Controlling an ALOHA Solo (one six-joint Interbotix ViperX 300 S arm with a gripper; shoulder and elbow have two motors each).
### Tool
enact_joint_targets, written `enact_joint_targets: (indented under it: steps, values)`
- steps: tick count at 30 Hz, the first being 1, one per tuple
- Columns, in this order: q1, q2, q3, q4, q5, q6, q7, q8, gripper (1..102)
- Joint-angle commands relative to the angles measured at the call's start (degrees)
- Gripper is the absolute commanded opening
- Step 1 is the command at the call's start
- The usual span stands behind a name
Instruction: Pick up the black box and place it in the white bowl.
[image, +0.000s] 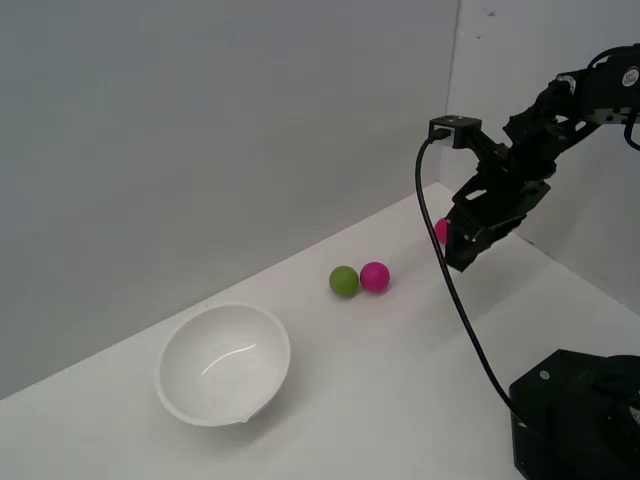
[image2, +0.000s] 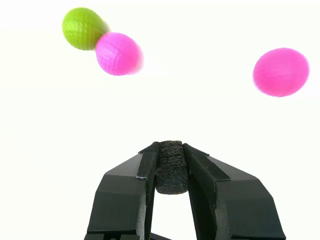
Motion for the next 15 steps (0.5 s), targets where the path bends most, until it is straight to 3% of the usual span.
enact_joint_targets:
  steps: [1, 11, 15]
  values:
    - [0.70, 2.64, 3.08, -1.14, -1.58, -0.97, 0.88, 0.44, 3]
    - [0.44, 10.28, 10.72, -2.90, -3.25, -1.67, 0.88, 0.53, 3]
    - [-0.79, 11.34, 11.69, -3.96, -4.39, -3.69, 0.44, 0.53, 3]
